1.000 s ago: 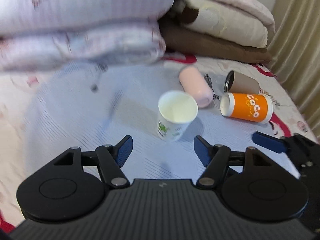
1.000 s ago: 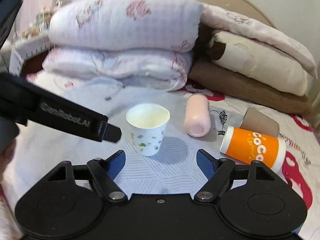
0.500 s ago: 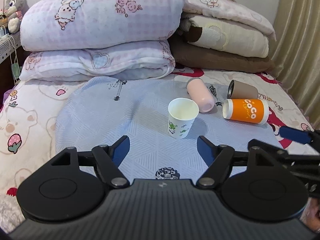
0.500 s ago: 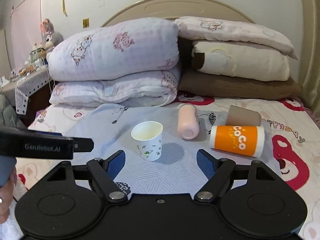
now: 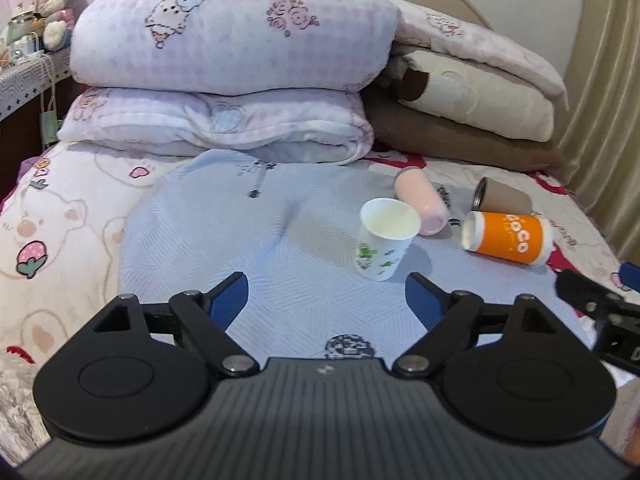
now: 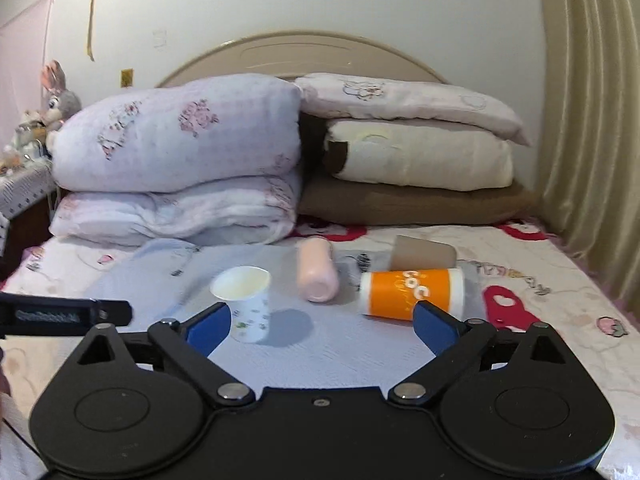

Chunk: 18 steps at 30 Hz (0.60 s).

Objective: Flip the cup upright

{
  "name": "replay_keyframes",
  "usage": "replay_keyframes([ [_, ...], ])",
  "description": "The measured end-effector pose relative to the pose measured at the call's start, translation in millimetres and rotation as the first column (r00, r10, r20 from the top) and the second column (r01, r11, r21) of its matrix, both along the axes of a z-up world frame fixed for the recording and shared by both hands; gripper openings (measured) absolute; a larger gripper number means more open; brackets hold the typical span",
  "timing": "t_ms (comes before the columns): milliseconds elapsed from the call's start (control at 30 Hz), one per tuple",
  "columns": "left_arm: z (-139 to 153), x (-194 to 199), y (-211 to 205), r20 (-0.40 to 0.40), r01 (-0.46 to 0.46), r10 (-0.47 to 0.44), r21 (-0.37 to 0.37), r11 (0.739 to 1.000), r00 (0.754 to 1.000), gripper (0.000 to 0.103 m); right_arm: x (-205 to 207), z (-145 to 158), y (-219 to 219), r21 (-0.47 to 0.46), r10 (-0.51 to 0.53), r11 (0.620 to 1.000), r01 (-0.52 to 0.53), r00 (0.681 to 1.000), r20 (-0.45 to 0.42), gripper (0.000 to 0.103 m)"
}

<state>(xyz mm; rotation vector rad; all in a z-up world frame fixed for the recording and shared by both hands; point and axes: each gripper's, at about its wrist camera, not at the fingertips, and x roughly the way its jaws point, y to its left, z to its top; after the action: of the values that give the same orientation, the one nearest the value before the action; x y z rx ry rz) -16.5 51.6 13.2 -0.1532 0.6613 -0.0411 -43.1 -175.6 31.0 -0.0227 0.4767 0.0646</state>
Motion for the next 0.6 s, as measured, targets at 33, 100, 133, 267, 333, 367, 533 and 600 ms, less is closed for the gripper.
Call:
replay_keyframes([
  [33, -0.6, -0.7, -0.7, 0.006, 0.002, -0.002, 0.004, 1.000, 1.000, 0.090, -0.2, -1.2, -2.1, 0.013, -0.003, 1.000, 0.003, 1.000, -0.001, 0.099],
  [100, 0.0, -2.9, -2.5, 0.027, -0.007, 0.007, 0.017, 1.000, 1.000, 0.092, -1.2, -2.6, -7.6, 0.061, -0.004, 0.998, 0.004, 1.000, -0.004, 0.099],
  [133, 1.0, -5.0, -3.8, 0.048, -0.005, 0.003, 0.023, 1.000, 0.999, 0.094, -2.5, -2.9, -8.9, 0.075, -0.004, 0.997, 0.003, 1.000, 0.001, 0.100],
  [267, 4.4, -12.0, -9.6, 0.098, -0.008, 0.002, 0.064, 0.998, 0.995, 0.096, -8.6, -6.9, -7.0, 0.037, -0.023, 0.999, 0.022, 0.999, 0.032, 0.100],
  [333, 5.2, -15.0, -12.8, 0.114, -0.011, 0.001, 0.081, 0.997, 0.994, 0.097, -10.1, -8.2, -7.9, 0.044, -0.018, 0.999, 0.017, 0.999, 0.029, 0.100],
  [367, 5.4, -16.3, -14.2, 0.122, -0.012, 0.001, 0.086, 0.996, 0.993, 0.097, -11.1, -8.2, -8.5, 0.051, -0.016, 0.999, 0.014, 1.000, 0.027, 0.100],
  [533, 4.9, -18.2, -21.1, 0.142, -0.012, -0.004, 0.113, 0.993, 0.990, 0.097, -12.6, -7.6, -10.0, 0.045, -0.020, 0.999, 0.019, 0.999, 0.025, 0.101],
  [600, 4.0, -19.0, -22.2, 0.139, -0.007, -0.008, 0.112, 0.994, 0.990, 0.098, -13.8, -8.2, -12.0, 0.050, -0.024, 0.998, 0.022, 0.999, 0.022, 0.102],
])
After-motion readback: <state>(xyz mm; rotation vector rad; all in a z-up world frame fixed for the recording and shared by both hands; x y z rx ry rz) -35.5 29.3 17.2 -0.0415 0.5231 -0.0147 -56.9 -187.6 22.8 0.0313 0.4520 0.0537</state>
